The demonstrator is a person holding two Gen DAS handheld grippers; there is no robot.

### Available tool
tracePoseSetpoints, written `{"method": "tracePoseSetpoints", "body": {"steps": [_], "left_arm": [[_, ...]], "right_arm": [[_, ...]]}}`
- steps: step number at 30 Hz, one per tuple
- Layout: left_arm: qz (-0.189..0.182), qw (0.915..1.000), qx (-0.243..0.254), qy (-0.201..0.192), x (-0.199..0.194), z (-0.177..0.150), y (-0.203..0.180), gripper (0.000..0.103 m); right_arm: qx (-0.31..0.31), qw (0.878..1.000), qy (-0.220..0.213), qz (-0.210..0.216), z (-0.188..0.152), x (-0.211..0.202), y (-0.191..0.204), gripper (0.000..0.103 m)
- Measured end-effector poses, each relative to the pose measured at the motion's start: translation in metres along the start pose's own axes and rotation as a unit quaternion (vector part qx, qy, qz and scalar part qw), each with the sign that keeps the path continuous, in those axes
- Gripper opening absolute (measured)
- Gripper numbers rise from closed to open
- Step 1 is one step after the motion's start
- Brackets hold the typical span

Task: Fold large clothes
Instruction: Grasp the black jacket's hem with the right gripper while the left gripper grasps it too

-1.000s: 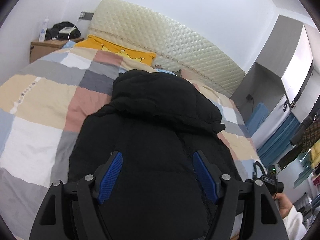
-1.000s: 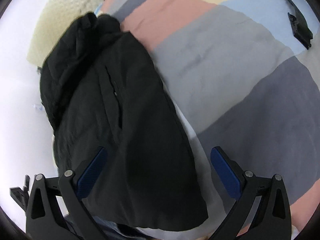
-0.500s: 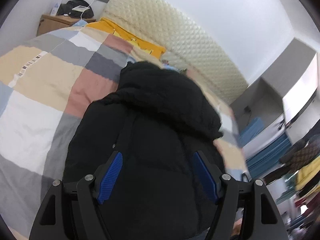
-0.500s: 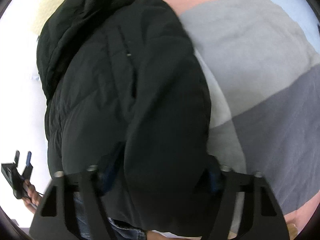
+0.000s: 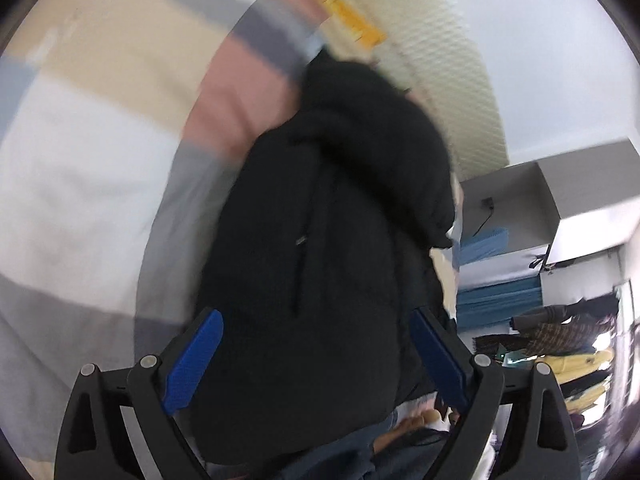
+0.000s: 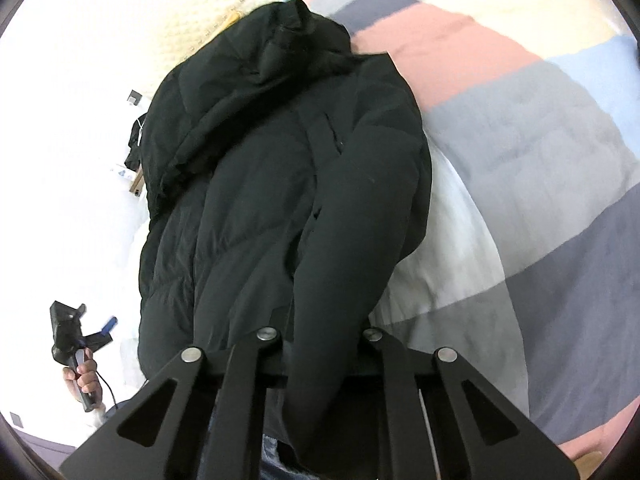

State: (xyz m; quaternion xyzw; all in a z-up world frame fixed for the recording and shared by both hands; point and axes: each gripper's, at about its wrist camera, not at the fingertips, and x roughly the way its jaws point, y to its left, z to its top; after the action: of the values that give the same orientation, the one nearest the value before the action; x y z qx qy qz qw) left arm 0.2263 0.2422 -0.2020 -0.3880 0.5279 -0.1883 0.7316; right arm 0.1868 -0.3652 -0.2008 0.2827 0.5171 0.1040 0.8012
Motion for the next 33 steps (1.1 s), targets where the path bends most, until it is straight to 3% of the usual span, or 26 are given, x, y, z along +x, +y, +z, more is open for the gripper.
{"method": "tracePoseSetpoints", "body": {"steps": [6,10,12,17,21,23,25,28,33], "left_arm": [[0.033,0.9973,-0.018,0.064,0.028,-0.005,0.03,0.094],[0.087,0.9882,0.001,0.126,0.055,-0.013,0.038,0.094],[0.075,0.9852,-0.011,0.154,0.068,-0.013,0.044,0.094],[0.045,0.9874,-0.017,0.151,0.076,-0.01,0.041,0.094],[0.013,0.9824,0.042,0.181,0.083,-0.02,0.005,0.094],[0.016,0.9796,0.059,0.191,0.087,-0.024,-0.013,0.094],[0.047,0.9759,0.073,0.2,0.096,-0.026,-0.029,0.094],[0.076,0.9757,0.061,0.197,0.102,-0.026,-0.033,0.085],[0.105,0.9783,0.013,0.178,0.104,-0.025,-0.022,0.06]], "right_arm": [[-0.018,1.0,-0.013,-0.015,-0.001,-0.01,0.004,0.012],[-0.024,0.999,-0.009,-0.027,0.0,-0.006,0.005,0.012],[-0.017,0.999,-0.012,-0.035,0.0,-0.005,0.005,0.012],[-0.013,0.998,-0.023,-0.053,0.001,-0.002,0.009,0.012],[-0.01,0.998,-0.034,-0.06,-0.002,0.0,0.013,0.012],[-0.013,0.997,-0.04,-0.06,-0.004,0.0,0.015,0.012],[-0.015,0.997,-0.047,-0.058,-0.006,-0.001,0.016,0.012],[-0.016,0.997,-0.048,-0.059,-0.005,-0.002,0.015,0.012],[-0.007,0.997,-0.039,-0.071,-0.004,0.007,0.009,0.012]]}}
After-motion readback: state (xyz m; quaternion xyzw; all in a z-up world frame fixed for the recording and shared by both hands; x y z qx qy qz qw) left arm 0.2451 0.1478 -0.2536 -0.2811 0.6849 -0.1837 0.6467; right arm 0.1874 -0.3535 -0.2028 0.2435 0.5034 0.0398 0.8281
